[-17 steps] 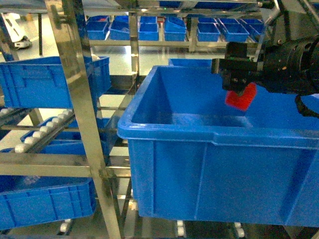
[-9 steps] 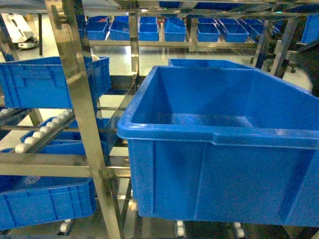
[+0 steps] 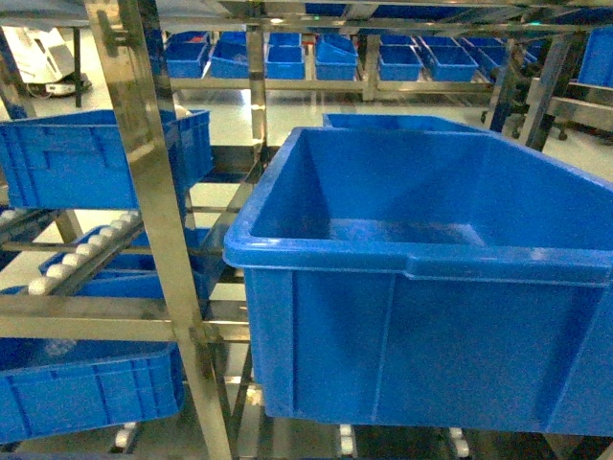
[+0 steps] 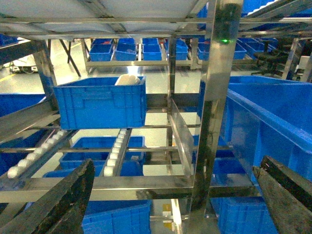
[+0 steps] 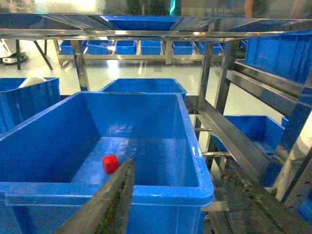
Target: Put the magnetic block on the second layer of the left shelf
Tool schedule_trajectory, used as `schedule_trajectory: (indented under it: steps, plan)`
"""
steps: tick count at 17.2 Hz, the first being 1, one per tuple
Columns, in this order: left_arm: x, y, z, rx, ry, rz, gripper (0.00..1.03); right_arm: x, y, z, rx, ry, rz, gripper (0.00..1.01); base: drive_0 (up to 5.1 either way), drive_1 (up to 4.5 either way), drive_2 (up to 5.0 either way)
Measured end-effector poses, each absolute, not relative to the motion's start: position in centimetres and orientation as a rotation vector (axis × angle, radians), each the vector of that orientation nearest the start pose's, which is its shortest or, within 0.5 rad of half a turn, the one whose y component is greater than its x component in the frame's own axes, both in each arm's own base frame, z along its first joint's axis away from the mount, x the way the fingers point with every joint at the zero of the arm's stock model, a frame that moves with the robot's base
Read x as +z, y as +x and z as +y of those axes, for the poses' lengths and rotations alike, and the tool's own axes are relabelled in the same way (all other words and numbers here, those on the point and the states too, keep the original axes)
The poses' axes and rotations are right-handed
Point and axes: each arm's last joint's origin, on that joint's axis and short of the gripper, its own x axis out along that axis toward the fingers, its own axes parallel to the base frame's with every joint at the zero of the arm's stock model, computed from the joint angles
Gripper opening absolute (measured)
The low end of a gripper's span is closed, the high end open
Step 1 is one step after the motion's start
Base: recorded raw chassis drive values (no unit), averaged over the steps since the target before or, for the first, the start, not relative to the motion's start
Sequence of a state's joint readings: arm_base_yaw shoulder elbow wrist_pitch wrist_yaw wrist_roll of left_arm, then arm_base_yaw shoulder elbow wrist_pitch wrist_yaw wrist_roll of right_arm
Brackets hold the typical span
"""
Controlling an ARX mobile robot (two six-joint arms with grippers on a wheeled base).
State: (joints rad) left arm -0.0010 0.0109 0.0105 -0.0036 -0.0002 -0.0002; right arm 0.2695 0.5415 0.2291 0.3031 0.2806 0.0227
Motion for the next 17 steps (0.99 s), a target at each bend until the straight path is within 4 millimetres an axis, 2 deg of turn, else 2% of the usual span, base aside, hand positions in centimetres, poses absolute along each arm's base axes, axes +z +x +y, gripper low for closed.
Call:
schedule_trajectory:
  steps: [5,11,17]
  plan:
    - [16.6,9.8,0.0,0.000,0.000,0.004,0.98,19.8,12.6,1.5,-0.004,0.007,0.008,0.03,0.0,0.00,0.0]
    - [16.6,9.8,0.0,0.000,0.000,0.004,0.98,18.4,11.7,-0.1,-0.024,0.003,0.005,0.02,0.0,0.00,0.0]
    - [16.6,9.8,0.0,0.000,0.000,0.004,0.98,17.0,10.8,0.0,0.000,0.002,-0.012,0.02,0.0,0.00,0.0]
